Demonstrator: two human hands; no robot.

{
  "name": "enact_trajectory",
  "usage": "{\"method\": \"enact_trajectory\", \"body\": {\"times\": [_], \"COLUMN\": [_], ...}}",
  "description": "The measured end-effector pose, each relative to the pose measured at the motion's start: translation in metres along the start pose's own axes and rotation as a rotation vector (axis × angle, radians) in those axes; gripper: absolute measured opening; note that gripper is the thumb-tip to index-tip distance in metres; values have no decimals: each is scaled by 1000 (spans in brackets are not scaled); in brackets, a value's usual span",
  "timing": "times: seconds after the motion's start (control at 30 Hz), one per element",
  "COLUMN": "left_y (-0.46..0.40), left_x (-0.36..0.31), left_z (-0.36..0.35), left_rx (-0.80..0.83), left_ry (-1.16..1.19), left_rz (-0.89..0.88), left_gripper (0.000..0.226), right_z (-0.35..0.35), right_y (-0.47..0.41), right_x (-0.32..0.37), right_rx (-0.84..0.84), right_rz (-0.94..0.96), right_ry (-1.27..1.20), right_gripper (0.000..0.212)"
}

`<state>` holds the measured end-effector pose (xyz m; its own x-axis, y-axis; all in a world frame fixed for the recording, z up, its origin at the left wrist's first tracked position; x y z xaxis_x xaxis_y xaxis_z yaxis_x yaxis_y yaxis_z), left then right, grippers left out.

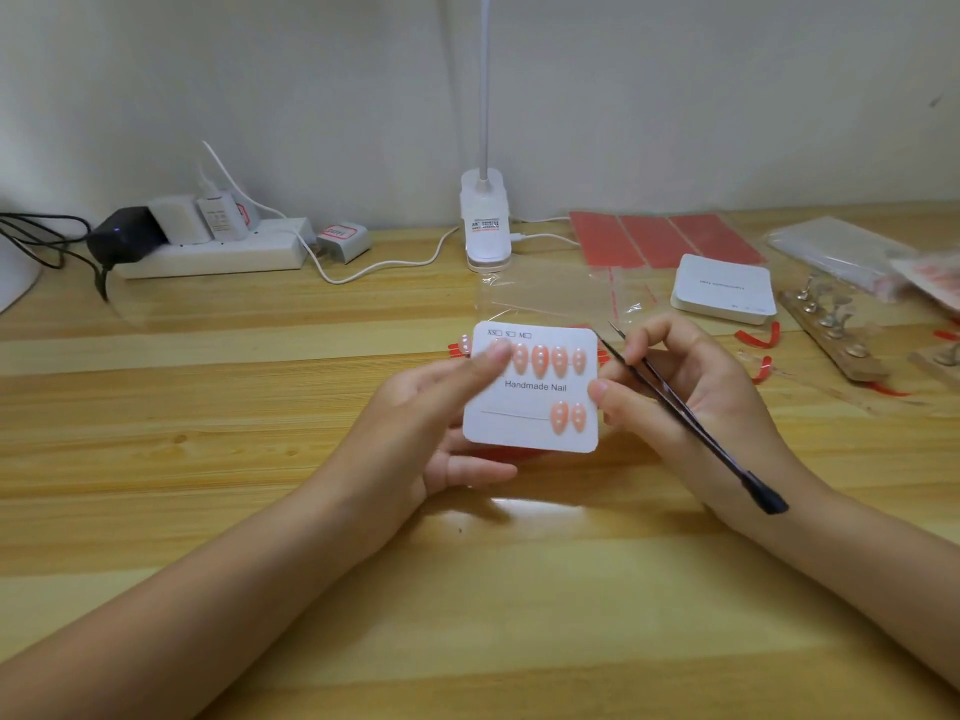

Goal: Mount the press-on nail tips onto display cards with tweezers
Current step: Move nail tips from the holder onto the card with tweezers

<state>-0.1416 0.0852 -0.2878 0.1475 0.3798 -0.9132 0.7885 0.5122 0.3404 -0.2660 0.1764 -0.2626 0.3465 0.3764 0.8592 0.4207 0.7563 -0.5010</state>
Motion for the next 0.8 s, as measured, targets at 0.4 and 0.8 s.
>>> {"method": "enact_trajectory", "body": {"times": [0.4,0.8], "left_y": [19,8], "left_x": [-39,-10], "left_z": [11,-5], "left_rx": [-296,-71], "left_ry": [-819,-1216], "left_rz": [-630,-566], "left_gripper": [35,70], "right_z": [-8,-14], "right_y": [2,6], "right_x": [-2,-5], "right_rx": [109,200], "right_rz": [-58,0], "right_ry": [63,298], "right_gripper": [28,22]}}
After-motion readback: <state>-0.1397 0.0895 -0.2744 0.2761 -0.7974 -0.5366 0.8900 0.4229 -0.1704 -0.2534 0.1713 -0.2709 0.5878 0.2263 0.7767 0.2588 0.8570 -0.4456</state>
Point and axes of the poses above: each hand's wrist, its own y-axis away from the middle knuckle, its own z-axis out of the back of the hand, x = y × z, the point moved 8 cm from there along -y, towards the middle knuckle, and after that the axes turned 10 degrees about z, right-handed, at the moved point
